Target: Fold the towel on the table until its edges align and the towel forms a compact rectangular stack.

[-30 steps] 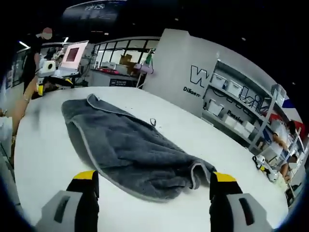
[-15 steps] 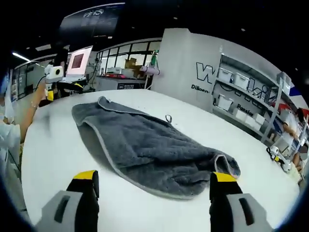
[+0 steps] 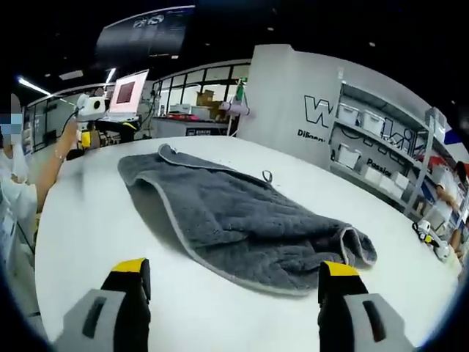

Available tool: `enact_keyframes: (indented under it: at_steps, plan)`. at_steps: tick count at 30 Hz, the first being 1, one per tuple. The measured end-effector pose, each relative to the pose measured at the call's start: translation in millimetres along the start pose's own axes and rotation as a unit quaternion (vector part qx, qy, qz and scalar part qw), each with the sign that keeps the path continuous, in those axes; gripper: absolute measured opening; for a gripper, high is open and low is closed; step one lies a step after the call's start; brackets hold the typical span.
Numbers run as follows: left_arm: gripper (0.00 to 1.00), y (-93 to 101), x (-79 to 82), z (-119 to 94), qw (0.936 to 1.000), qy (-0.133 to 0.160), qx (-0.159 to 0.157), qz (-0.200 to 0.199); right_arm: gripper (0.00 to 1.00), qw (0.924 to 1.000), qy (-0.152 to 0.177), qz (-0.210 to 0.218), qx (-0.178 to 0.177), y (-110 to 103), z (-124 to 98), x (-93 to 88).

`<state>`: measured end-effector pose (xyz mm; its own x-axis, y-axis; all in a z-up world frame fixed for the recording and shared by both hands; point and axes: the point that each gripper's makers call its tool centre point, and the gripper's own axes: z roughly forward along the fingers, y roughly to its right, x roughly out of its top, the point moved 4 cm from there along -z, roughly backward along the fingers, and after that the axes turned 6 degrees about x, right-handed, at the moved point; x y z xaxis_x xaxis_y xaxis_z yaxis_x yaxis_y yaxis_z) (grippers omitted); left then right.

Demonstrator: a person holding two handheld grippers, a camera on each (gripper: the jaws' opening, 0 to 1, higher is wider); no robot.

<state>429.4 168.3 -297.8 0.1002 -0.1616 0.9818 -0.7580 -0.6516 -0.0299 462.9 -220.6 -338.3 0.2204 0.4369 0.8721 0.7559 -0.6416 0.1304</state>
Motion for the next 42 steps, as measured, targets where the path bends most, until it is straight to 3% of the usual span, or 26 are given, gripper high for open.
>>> enact_keyframes:
  at_steps: [11,19,27,35,42]
  plan:
    - [0.99,5.1,0.0,-0.4,0.9998,0.005,-0.017,0.004,0.99,1.0000,0.003,0.006,-0.002,3.8,-1.2,-3.6]
    - [0.99,5.0,6.6,-0.3,0.9991,0.037,-0.019,-0.004,0.99,0.9999,0.000,0.001,0.011,-2.0,2.0,-4.1]
    - [0.99,-8.9,4.8,-1.4,0.9996,0.026,0.010,-0.002,0.99,0.9998,0.000,-0.002,0.018,-7.5,4.0,-4.2]
    - [0.99,1.1,8.4,0.0,0.9989,0.040,-0.015,-0.021,0.99,0.9998,0.001,-0.002,0.019,-7.4,4.2,-3.3]
    - [0.99,8.0,10.1,1.8,0.9992,0.033,-0.021,-0.009,0.99,0.9997,0.006,0.003,0.023,-8.7,3.7,-2.8]
